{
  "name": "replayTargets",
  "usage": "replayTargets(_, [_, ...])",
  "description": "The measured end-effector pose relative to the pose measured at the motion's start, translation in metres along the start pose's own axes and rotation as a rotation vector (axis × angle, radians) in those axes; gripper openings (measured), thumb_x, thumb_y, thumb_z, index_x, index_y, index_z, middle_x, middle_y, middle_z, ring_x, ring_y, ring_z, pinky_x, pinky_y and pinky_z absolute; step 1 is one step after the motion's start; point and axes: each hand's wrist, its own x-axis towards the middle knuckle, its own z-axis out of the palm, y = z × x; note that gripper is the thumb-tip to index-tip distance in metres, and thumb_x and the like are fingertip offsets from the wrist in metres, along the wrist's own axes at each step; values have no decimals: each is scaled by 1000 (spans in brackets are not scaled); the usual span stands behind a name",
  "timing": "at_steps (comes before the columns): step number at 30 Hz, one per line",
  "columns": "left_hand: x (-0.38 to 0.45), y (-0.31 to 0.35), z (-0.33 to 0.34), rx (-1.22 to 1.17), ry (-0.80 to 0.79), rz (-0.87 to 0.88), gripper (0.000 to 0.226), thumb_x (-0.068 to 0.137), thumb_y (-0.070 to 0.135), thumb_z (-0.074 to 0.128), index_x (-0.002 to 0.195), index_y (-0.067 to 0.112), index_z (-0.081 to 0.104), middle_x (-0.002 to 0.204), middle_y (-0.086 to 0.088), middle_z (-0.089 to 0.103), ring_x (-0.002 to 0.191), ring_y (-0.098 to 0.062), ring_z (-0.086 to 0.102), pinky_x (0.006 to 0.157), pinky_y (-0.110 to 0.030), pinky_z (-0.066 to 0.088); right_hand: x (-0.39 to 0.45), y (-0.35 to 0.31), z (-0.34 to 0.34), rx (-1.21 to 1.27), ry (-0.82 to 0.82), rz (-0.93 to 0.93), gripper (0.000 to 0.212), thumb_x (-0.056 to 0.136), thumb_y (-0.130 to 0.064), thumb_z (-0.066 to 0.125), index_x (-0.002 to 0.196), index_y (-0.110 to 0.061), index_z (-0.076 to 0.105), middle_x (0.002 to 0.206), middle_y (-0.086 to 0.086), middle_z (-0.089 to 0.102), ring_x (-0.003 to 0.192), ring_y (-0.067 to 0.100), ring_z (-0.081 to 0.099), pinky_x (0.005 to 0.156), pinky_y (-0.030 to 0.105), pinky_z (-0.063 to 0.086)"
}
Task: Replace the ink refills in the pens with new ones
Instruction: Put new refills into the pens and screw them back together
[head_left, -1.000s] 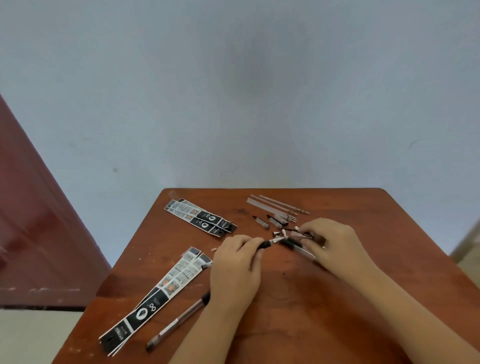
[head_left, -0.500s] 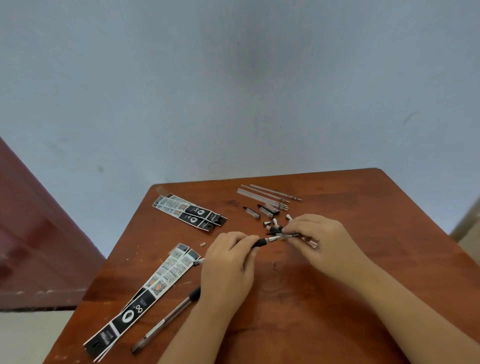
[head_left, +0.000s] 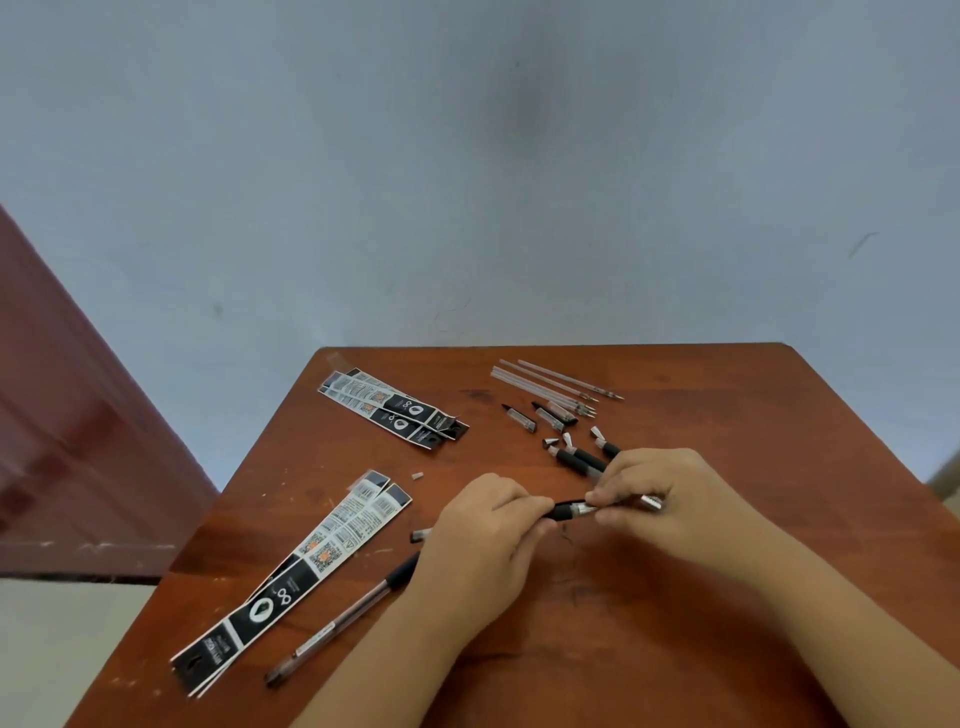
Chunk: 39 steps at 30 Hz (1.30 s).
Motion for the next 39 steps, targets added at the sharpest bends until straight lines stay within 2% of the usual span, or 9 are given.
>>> replayTargets(7, [-3,0,1,-7,-39,-32,26,78,26,47,82,11,68,70,0,62,73,-6,44,68,-23,40,-1,4,7,-4,0,-25,13,65,-20,66,77,-18,69,72,-22,58,76,10,60,66,21,49])
replayTargets(13, [0,4,2,137,-91,-156,23,71,31,43,72,24,65,63,11,60,59,-1,50,61,-17,40,1,9,24,-132,26,-54,13,67,-14,62,79,-13,68,79,-11,58,81,-4,51,75,-1,38])
replayTargets(20, [-5,14,-23,315,-139,-237,6,54,34,64,53,28,62,46,10,53,45,-5,50,40,-14,36,-1,-4,29,-181,66,21,38,80,-26,55,117,-15,57,118,-2,58,102,-2,46,97,20,39])
replayTargets(22, [-22,13,-32,314,-144,-320,8,57,31,72,60,29,65,52,8,57,52,-7,54,45,-16,40,-2,-5,30,-236,-31,26,41,88,-27,52,128,-19,45,131,-5,47,114,-3,36,99,10,22])
replayTargets(25, [-42,11,-46,344,-240,-483,12,79,25,66,90,19,68,85,4,66,85,-16,58,71,-24,44,-3,-9,38,-342,-198,22,48,92,-34,43,136,-20,31,143,-5,32,131,5,24,102,11,10])
replayTargets(30, [-55,12,-49,328,-196,-443,34,36,20,92,59,24,68,53,7,60,49,-9,57,44,-17,46,-3,-11,41,-453,-289,22,50,93,-39,36,138,-19,28,150,-4,21,137,9,15,111,21,8])
replayTargets(33, [-57,15,-54,346,-143,-467,23,60,23,83,80,21,71,76,6,66,72,-12,61,61,-21,49,-4,-13,41,-462,-293,27,50,93,-39,36,138,-19,28,150,-4,21,137,10,15,112,22,9])
replayTargets(35, [-56,13,-57,381,-149,-481,25,89,28,53,112,23,61,109,6,60,102,-11,51,84,-19,38,-3,-14,41,-463,-290,28,49,94,-39,36,138,-19,28,150,-4,21,137,10,16,112,22,9])
replayTargets(39, [-63,10,-59,391,-165,-486,31,93,31,42,121,24,53,119,7,55,109,-11,45,89,-19,32,-3,-14,39,-467,-285,27,49,94,-39,36,138,-20,29,149,-5,22,137,9,17,111,22,10])
